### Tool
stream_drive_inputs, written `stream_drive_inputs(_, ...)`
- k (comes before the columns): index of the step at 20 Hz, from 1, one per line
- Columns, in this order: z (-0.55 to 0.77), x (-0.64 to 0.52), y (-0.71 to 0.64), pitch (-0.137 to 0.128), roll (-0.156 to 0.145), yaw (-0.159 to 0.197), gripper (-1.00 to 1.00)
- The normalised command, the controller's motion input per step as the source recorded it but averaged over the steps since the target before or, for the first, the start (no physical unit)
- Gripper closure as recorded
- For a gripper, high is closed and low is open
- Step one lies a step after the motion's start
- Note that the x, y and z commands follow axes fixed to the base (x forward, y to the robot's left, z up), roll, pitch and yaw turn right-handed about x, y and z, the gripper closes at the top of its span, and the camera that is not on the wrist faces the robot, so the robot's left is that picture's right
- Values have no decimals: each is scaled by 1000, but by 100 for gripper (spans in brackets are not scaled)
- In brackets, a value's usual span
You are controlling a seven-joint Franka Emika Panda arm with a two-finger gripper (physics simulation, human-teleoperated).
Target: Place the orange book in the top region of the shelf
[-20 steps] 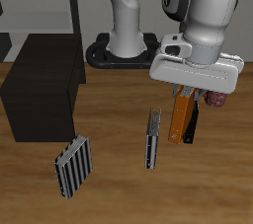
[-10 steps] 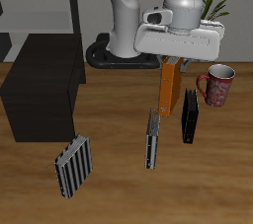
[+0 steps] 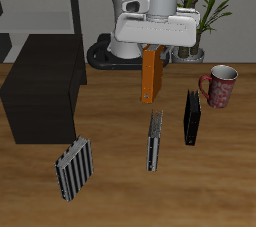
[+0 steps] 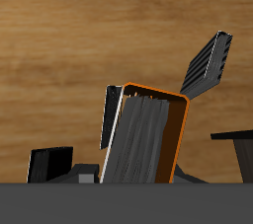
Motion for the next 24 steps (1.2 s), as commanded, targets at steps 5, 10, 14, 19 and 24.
stream_drive_inputs(5,2,-298,-274,-27,1,29,100)
stream_drive_inputs(10,-20,-360,-324,-31,-20,27,100)
stream_drive_inputs(14,61,-294,-347,-37,-17,20,100)
stream_drive_inputs(19,-234,-100,-209,25,-31,16,100)
stream_drive_inputs(24,-304,-75,-76,49,-59,10,100)
